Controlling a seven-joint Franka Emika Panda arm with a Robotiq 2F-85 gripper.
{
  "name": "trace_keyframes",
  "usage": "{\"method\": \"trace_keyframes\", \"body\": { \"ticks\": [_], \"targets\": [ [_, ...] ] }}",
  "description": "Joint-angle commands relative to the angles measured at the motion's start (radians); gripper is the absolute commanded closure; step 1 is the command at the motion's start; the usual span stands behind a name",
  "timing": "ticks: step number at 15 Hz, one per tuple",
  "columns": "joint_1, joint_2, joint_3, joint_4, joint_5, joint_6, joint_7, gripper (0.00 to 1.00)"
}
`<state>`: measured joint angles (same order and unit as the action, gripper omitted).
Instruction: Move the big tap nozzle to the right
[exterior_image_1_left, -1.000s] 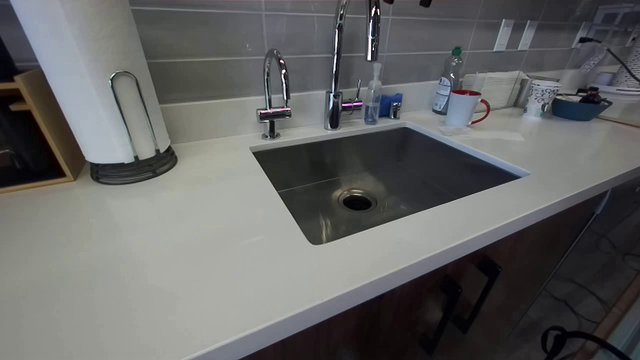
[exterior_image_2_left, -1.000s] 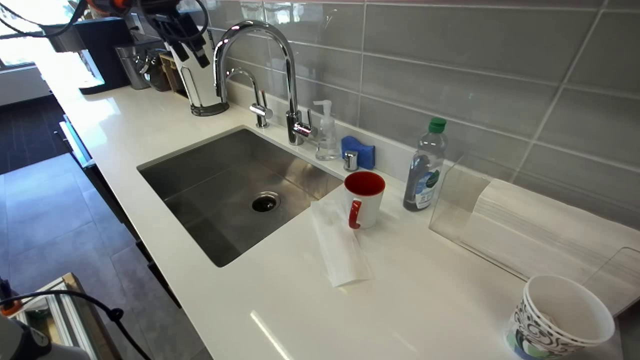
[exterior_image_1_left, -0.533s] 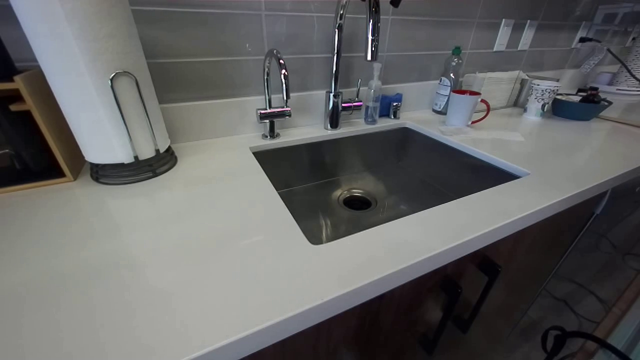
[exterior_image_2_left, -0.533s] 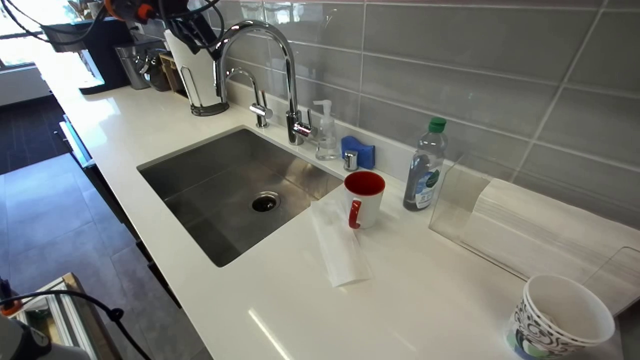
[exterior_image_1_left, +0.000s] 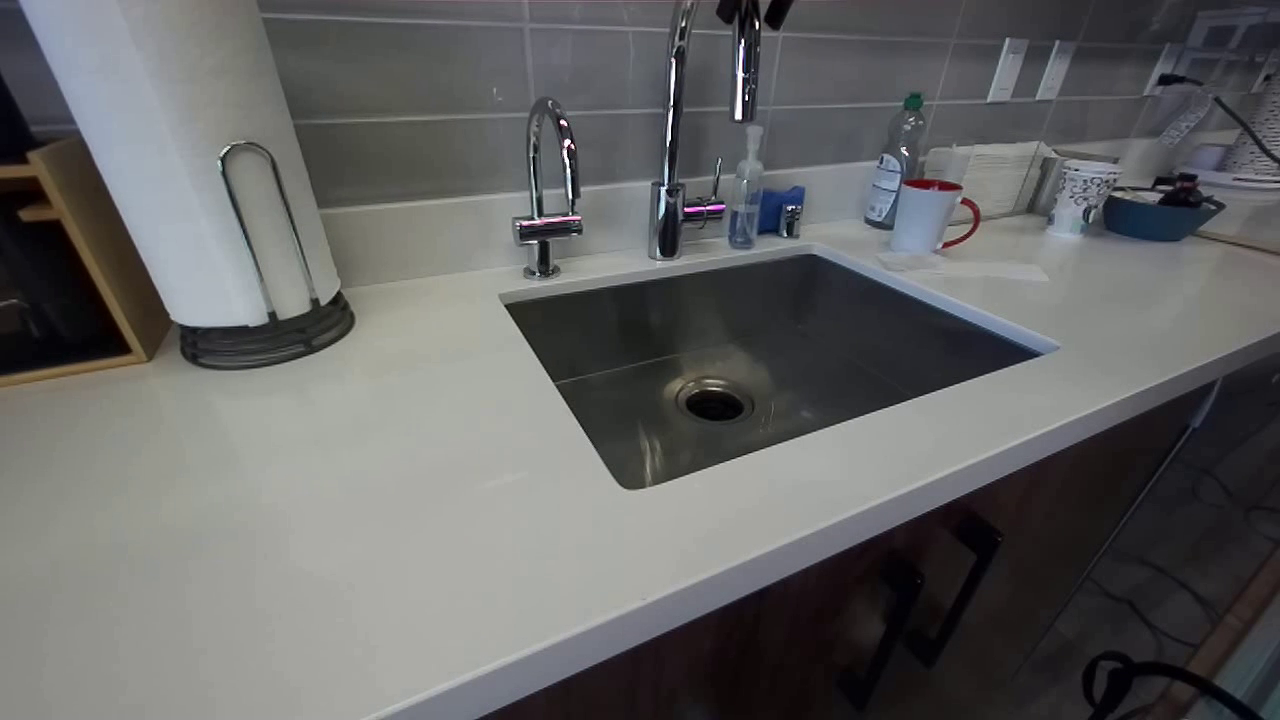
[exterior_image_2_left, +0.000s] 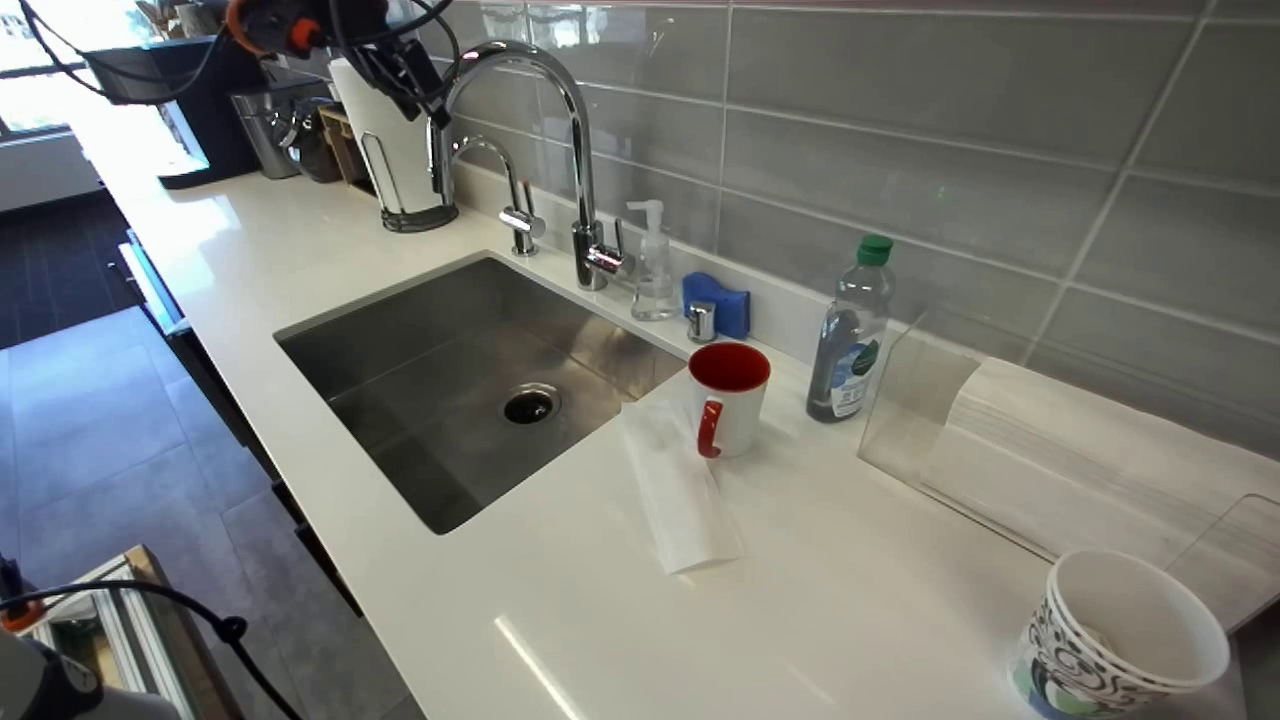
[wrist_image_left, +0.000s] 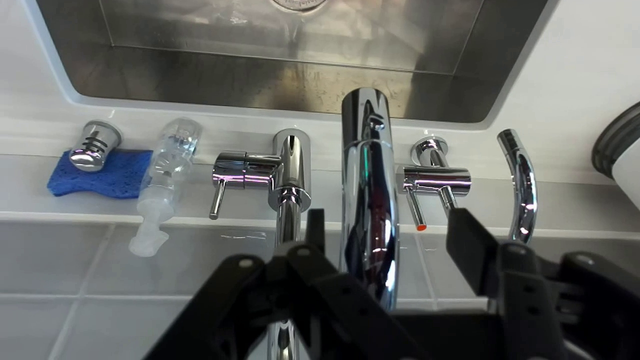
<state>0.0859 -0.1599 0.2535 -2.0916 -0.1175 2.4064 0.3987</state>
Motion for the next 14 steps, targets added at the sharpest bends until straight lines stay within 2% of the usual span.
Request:
{"method": "trace_keyframes", "body": {
  "ticks": [1,2,3,5,6,9,12,14],
  "targets": [
    [-0.001,0.011,-0.003,-0.006,-0.076,0.041,0.068,0.49],
    [-0.003,0.013,-0.004,-0.005,-0.085,0.041,0.081,0.56],
    [-0.006,0.016,-0.006,-0.005,-0.097,0.049,0.093,0.67],
    [-0.009,0.020,-0.012,-0.005,-0.109,0.067,0.110,0.68],
    [-0.010,0.020,-0.014,-0.005,-0.117,0.074,0.118,0.75],
    [-0.018,0.008,-0.025,0.003,-0.108,0.065,0.145,0.76],
    [-0.031,-0.022,-0.045,0.005,-0.104,0.052,0.157,0.84],
    [-0.045,-0.047,-0.069,0.000,-0.101,0.044,0.147,0.81]
  ]
}}
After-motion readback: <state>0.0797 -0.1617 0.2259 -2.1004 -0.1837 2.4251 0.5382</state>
